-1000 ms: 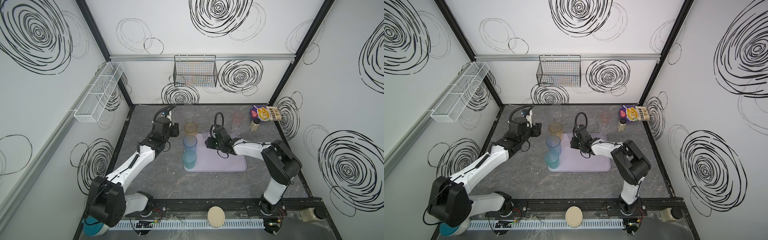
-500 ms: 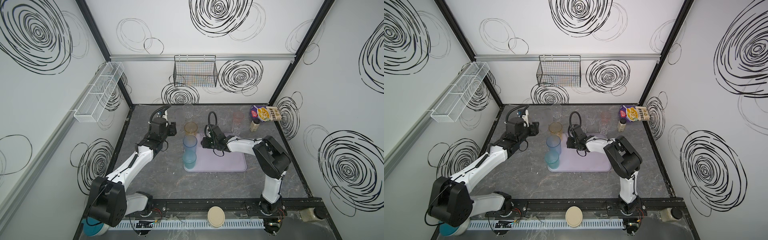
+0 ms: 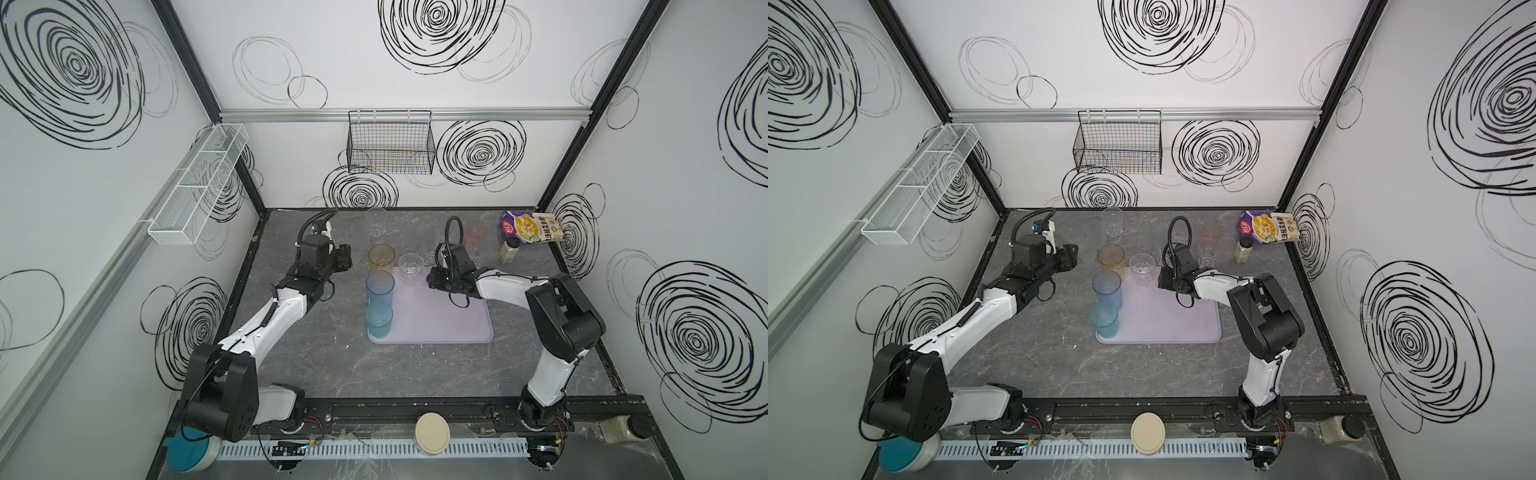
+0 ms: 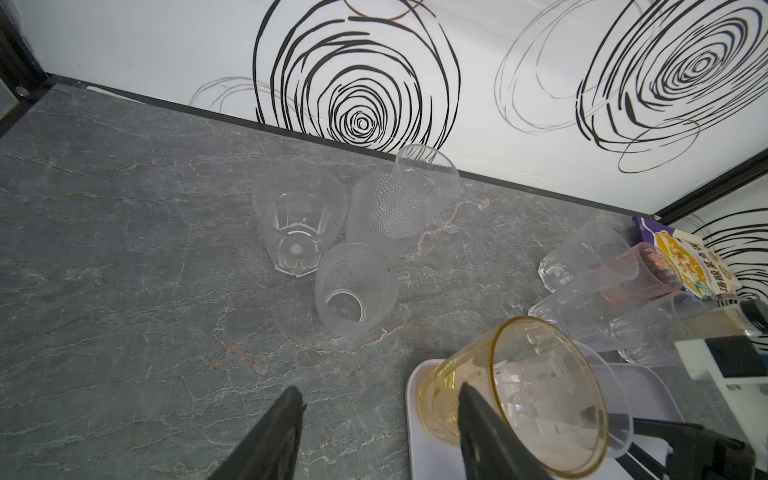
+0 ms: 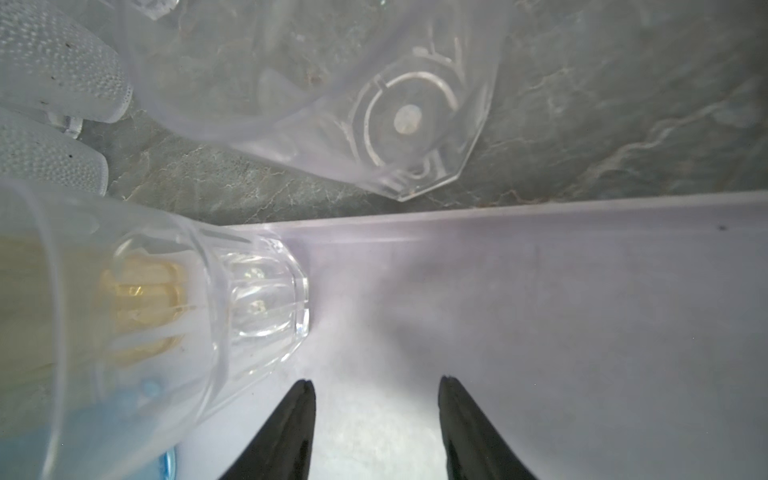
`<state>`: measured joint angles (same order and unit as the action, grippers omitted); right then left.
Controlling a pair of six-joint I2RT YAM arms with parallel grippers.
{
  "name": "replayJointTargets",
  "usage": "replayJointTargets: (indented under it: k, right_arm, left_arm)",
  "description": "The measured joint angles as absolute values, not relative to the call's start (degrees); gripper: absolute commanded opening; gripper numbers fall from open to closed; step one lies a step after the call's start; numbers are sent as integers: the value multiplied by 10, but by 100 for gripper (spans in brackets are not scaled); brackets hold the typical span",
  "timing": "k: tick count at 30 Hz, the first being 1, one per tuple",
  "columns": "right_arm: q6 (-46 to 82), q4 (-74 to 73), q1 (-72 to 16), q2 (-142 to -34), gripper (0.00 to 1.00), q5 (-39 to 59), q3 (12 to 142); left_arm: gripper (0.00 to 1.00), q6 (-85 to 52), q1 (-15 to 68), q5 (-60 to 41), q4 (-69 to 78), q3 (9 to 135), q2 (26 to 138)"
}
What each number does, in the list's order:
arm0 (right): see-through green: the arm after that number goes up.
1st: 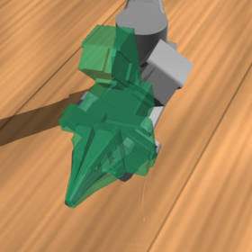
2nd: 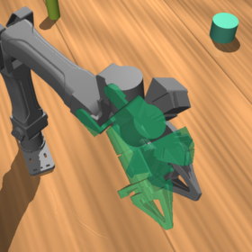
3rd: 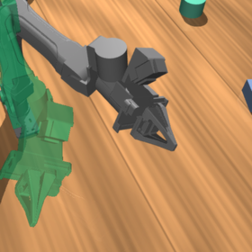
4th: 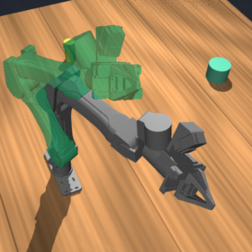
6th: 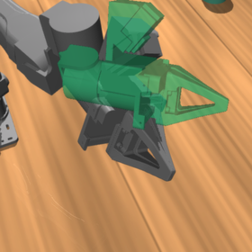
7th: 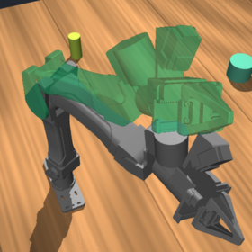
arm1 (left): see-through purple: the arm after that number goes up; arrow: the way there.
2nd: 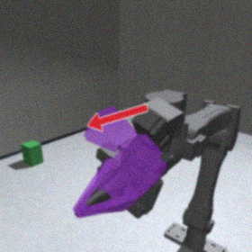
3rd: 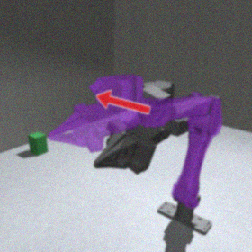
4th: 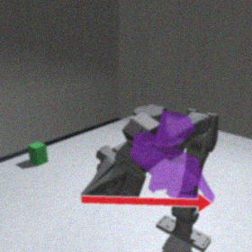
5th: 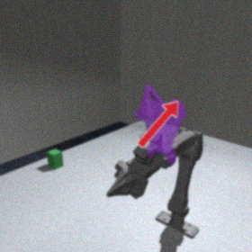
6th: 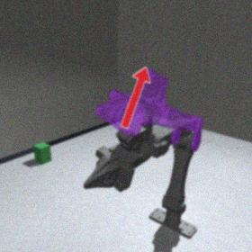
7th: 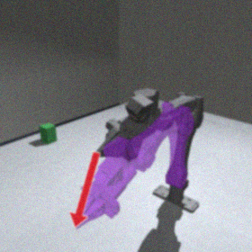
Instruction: Place the glasses into the tray
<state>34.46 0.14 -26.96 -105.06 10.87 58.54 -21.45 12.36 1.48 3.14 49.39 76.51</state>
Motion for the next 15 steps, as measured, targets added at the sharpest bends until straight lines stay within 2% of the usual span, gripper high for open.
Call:
replayJointTargets:
  k: [15]
  right_arm:
    - [345, -1, -274, -1083, 53, 112, 619]
  left_arm:
    - [63, -214, 123, 20, 31, 494, 766]
